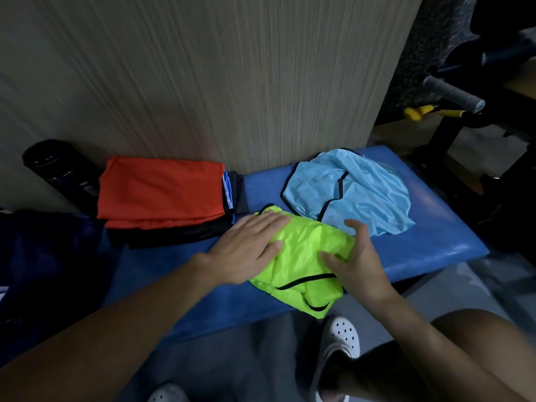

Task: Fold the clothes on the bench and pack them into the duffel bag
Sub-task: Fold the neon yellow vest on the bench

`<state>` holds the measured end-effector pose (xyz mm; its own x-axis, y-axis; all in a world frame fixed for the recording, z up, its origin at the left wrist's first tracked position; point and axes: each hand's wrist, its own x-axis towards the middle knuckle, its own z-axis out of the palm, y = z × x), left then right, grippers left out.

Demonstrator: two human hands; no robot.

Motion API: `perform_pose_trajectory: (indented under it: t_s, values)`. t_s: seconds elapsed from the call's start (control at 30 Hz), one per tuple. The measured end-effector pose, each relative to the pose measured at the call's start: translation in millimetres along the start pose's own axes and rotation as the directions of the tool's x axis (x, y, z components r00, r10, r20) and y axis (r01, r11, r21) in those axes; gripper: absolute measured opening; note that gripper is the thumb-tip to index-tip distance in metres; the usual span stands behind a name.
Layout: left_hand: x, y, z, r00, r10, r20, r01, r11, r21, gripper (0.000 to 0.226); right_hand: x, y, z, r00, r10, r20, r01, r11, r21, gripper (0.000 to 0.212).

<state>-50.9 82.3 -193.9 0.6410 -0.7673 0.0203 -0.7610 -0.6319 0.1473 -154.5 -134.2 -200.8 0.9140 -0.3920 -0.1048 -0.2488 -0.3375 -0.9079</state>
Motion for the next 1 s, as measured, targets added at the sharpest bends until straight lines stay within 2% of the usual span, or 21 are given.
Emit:
perform_pose_trajectory:
  t_s: [0.1,0.2,0.3,0.4,0.43,0.5,0.57,0.63,0.7,0.77,0.83,1.0]
  values:
    - [-11.7,-8.1,11.4,1.000,0.007,0.027,-0.010,0.992,0.127,0.065,-8.0,-0.7,-2.9,0.992,-0.022,0.121,0.023,1.000,-0.009,0.095]
    - [-22.8,-9.3,20.6,0.999,-0.013,0.040,0.007,0.991,0.134,0.066,-14.0,-2.4,-3.9,0.979,-0.021,0.203,0.032,0.998,-0.052,0.106]
    - [-29.6,-3.7,24.7,0.997,-0.063,0.041,0.057,0.992,0.115,0.070,-11.6,0.4,0.0,0.980,-0.072,0.187,0.099,0.985,-0.143,0.108]
    - [-37.9,4.9,29.4,0.993,-0.120,-0.003,0.120,0.989,0.091,0.072,-9.9,-1.0,2.5,0.987,-0.148,0.068,0.160,0.962,-0.223,0.092]
    - [-40.8,9.3,30.3,0.990,-0.142,-0.018,0.143,0.987,0.079,0.072,-11.1,-3.1,2.8,0.973,-0.229,0.013,0.222,0.922,-0.317,0.083]
    - [-44.4,18.4,28.5,0.983,-0.174,-0.054,0.177,0.981,0.073,0.071,-16.4,-6.2,5.4,0.919,-0.395,-0.018,0.319,0.767,-0.557,0.066]
    - [-39.7,24.1,16.7,0.978,-0.156,-0.136,0.167,0.983,0.072,0.071,-22.2,-9.5,12.8,0.880,-0.464,0.100,0.398,0.607,-0.688,0.061]
    - [-25.6,22.5,3.2,0.975,-0.108,-0.193,0.111,0.994,0.004,0.071,-23.5,-5.0,24.2,0.868,-0.453,0.201,0.438,0.509,-0.741,0.064]
    - [-11.8,16.5,-1.2,0.988,-0.051,-0.144,0.051,0.999,-0.004,0.067,-22.0,5.9,34.3,0.889,-0.387,0.244,0.417,0.466,-0.781,0.068]
    - [-8.7,9.1,9.8,0.998,-0.028,-0.059,0.032,0.997,0.071,0.066,-22.2,17.3,39.2,0.909,-0.321,0.267,0.394,0.448,-0.803,0.070]
    - [-13.9,3.7,23.2,0.996,-0.086,-0.009,0.086,0.991,0.101,0.070,-23.0,23.9,39.8,0.916,-0.295,0.273,0.383,0.438,-0.813,0.069]
    - [-17.8,7.9,28.9,0.980,-0.197,0.008,0.195,0.977,0.086,0.082,-22.3,30.2,32.2,0.905,-0.308,0.294,0.404,0.406,-0.820,0.067]
